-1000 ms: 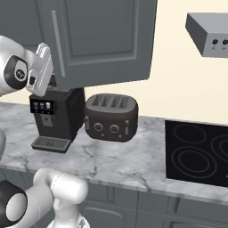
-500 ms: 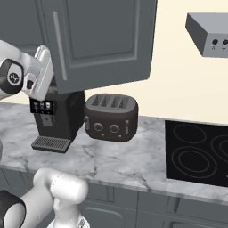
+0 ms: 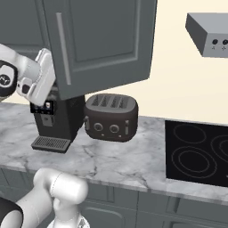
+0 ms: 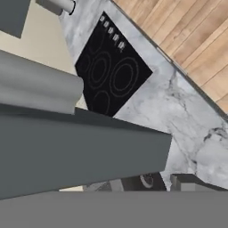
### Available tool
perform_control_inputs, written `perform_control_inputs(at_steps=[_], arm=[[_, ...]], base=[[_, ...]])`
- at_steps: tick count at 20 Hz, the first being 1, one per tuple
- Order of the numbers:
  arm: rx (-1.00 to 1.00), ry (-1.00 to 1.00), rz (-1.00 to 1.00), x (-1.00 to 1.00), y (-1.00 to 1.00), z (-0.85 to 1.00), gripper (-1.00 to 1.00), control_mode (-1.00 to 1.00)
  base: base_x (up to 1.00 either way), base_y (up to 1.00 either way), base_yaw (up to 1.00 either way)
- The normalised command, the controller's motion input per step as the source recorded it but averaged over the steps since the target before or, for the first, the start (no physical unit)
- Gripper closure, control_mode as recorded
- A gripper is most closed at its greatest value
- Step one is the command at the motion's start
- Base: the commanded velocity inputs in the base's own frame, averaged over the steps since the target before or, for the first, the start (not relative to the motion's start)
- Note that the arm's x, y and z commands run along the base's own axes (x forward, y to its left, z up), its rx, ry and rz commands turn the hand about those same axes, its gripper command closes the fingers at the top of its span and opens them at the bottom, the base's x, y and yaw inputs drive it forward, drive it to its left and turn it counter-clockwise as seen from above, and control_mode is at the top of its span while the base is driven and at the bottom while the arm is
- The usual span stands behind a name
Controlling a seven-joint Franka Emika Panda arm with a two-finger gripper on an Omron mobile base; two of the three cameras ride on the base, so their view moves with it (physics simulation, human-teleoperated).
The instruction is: Open the cabinet, pick the kettle from the cabinet, and place it in the sink.
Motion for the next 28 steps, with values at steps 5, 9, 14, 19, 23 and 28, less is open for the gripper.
perform_control_inputs(at_steps=[5, 9, 14, 19, 23, 28], arm=[[0.0, 0.0, -0.18, -0.4, -0.48, 0.0, -1.0, -1.0], [0.0, 0.0, -0.16, -0.41, -0.49, 0.0, -1.0, -1.0], [0.0, 0.0, -0.15, -0.39, -0.5, 0.0, -1.0, -1.0], [0.0, 0.03, -0.2, -0.35, -0.47, 0.0, -1.0, -1.0], [0.0, 0.06, -0.21, -0.33, -0.48, 0.0, -1.0, -1.0], [0.0, 0.09, -0.19, -0.31, -0.51, 0.0, -1.0, -1.0]], base=[[0.0, 0.0, 0.0], [0.0, 0.0, 0.0], [0.0, 0.0, 0.0], [0.0, 0.0, 0.0], [0.0, 0.0, 0.0], [0.0, 0.0, 0.0]])
